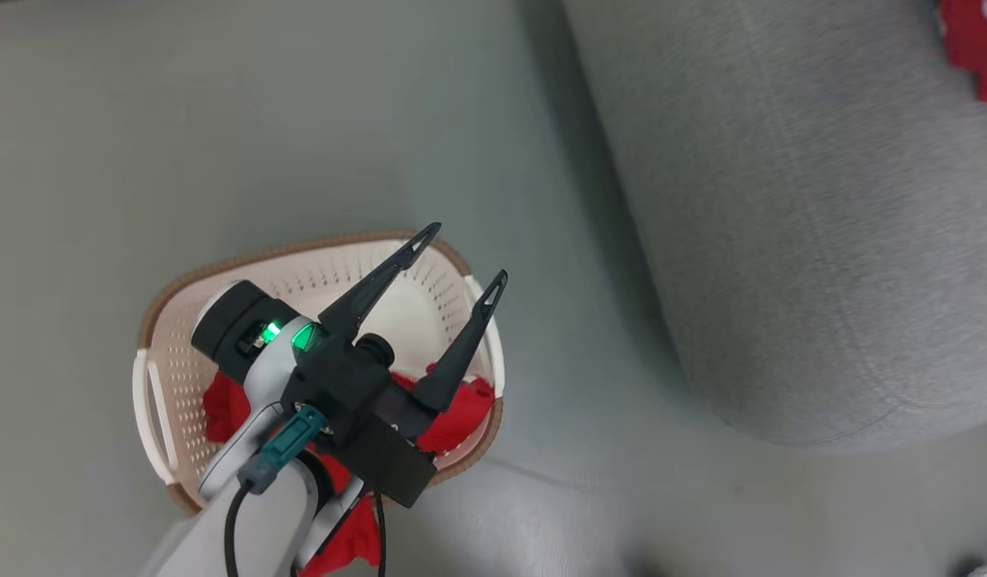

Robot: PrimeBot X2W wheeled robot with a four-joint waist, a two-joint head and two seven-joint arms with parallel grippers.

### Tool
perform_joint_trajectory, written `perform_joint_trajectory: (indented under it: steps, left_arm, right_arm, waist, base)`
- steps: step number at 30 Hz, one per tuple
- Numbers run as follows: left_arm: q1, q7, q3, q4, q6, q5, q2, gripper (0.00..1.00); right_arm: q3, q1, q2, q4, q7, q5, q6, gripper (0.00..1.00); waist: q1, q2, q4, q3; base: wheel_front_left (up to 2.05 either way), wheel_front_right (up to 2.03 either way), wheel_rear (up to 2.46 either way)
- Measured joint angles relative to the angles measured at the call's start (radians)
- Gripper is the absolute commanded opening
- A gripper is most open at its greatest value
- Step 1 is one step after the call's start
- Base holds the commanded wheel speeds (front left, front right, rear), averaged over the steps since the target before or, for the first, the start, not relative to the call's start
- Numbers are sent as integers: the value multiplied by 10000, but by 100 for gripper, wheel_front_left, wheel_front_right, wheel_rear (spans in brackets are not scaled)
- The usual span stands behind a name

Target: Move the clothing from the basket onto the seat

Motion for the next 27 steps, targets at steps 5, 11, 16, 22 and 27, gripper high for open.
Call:
perform_joint_trajectory:
  steps: [5,11,16,22,27]
  left_arm:
    - [-105,134,-102,-44,0,12,17,100]
    - [-374,134,-242,-13,-8,12,-4,100]
    - [-374,128,-332,56,-10,12,-2,100]
    - [-373,29,-359,222,-10,2,0,100]
    - [-369,-171,-359,454,-12,-44,-29,100]
  right_arm:
    - [295,17,769,531,-2,-98,-33,0]
    - [491,196,1315,1179,-12,-132,12,0]
    - [639,203,1607,1574,-21,-151,123,47]
    - [884,444,1987,1868,-104,-276,439,100]
    - [1043,615,2082,1960,-146,-372,589,100]
  waist:
    - [0,0,176,522]
    - [0,0,279,849]
    - [-1,-1,204,807]
    - [-1,0,54,597]
    - [-2,-1,-63,343]
  base:
    - [0,0,0]
    - [0,0,0]
    - [0,0,0]
    - [0,0,0]
    - [0,0,0]
